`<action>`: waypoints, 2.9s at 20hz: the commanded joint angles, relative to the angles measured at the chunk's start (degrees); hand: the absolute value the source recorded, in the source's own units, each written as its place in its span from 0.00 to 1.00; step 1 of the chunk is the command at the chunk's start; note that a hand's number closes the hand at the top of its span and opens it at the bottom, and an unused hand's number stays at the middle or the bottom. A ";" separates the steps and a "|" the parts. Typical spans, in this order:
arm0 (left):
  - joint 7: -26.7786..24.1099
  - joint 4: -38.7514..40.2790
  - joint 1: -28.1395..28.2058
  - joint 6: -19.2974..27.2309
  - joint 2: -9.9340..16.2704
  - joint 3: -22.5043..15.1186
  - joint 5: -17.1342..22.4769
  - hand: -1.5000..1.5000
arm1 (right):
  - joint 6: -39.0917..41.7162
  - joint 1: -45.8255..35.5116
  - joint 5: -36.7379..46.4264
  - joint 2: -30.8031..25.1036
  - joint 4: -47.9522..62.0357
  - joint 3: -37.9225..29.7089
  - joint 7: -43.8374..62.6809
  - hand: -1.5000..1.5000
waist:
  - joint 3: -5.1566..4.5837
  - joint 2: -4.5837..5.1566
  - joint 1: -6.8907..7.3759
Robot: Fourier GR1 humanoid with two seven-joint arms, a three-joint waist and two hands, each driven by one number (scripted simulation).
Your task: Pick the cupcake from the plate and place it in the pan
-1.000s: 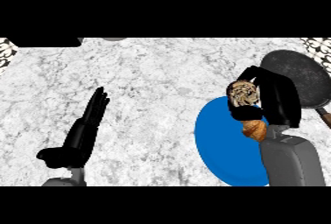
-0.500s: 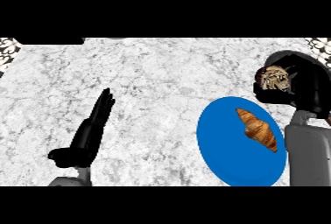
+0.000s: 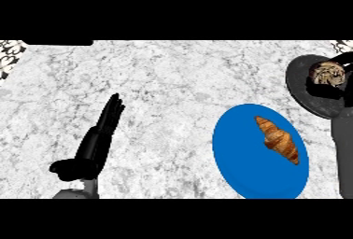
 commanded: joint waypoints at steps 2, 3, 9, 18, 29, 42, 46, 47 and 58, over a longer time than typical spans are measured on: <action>1.07 0.44 -1.34 -1.07 1.02 1.01 0.46 0.50 | -9.32 -6.30 -6.61 -5.94 16.94 -7.29 -10.73 1.00 | 0.08 0.35 0.73; 0.09 2.07 -1.44 0.42 -1.21 -1.04 -1.25 0.50 | -10.47 -7.25 -7.97 -6.69 19.65 -8.23 -13.13 1.00 | 0.09 0.43 0.70; -1.16 4.19 -5.13 0.07 -1.70 0.32 -0.67 0.50 | -13.06 -13.31 -10.17 -13.28 34.69 -11.35 -21.41 1.00 | 0.14 0.91 1.34; -0.43 1.45 -1.72 -1.98 -0.89 -1.83 -0.47 0.50 | 9.80 -15.76 -7.64 -16.86 48.76 -8.56 -14.12 0.00 | 0.32 1.59 3.97; 1.01 -0.38 -1.96 -0.60 -1.13 -0.84 -0.61 0.50 | 6.02 -17.18 -18.72 -16.43 47.81 -19.19 -27.55 0.00 | 0.42 1.36 3.00; 0.11 3.30 -2.34 0.12 -1.48 0.61 -1.04 0.50 | 36.96 -11.61 -30.00 -27.99 52.49 -26.95 -34.64 0.00 | 0.17 0.42 0.23; -1.50 2.82 -1.29 -1.30 -0.38 1.07 -0.73 0.50 | 40.48 -8.12 -29.76 -25.88 51.14 -24.76 -39.91 0.00 | 0.09 0.17 0.10; 0.25 1.41 -1.77 0.46 -1.09 0.80 -1.67 0.50 | 43.25 -4.52 -30.67 -27.64 51.22 -25.60 -42.85 0.00 | 0.12 0.12 -0.19; 4.09 -3.57 0.82 0.99 -2.26 -0.89 -2.53 0.50 | 44.09 1.96 -32.51 -26.44 48.36 -20.73 -48.07 0.00 | 0.03 -0.19 -0.34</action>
